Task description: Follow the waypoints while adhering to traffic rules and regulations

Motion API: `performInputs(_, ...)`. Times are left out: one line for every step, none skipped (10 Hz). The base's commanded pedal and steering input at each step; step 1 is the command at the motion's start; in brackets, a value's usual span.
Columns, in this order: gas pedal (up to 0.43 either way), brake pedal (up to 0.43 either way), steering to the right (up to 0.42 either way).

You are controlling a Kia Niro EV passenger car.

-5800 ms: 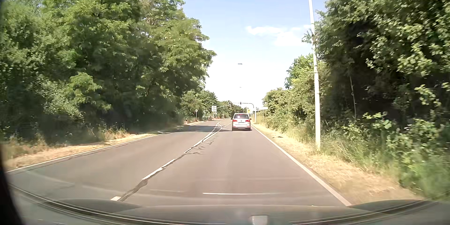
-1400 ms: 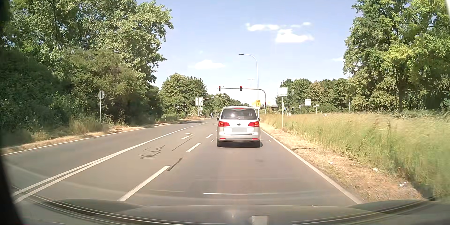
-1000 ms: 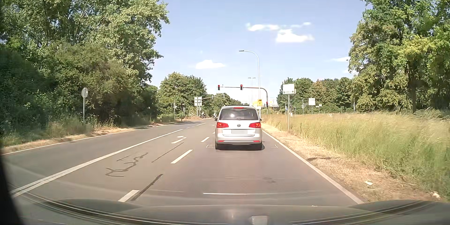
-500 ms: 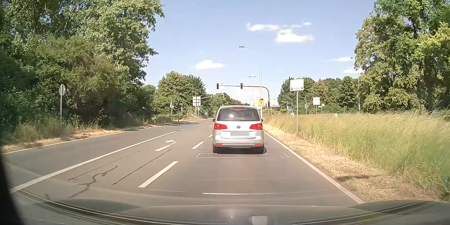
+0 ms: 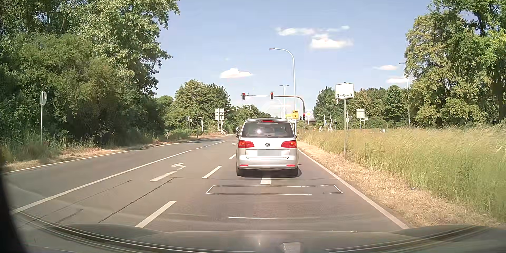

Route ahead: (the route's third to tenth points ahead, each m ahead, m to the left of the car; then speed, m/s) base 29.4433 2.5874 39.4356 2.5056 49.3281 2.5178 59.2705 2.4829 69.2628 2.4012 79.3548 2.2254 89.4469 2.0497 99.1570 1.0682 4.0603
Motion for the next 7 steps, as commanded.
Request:
performInputs(0.0, 0.213, 0.0)
performInputs(0.0, 0.213, 0.001)
performInputs(0.0, 0.213, 0.0)
performInputs(0.0, 0.207, 0.001)
performInputs(0.0, 0.213, 0.0)
performInputs(0.0, 0.213, 0.001)
performInputs(0.0, 0.22, 0.001)
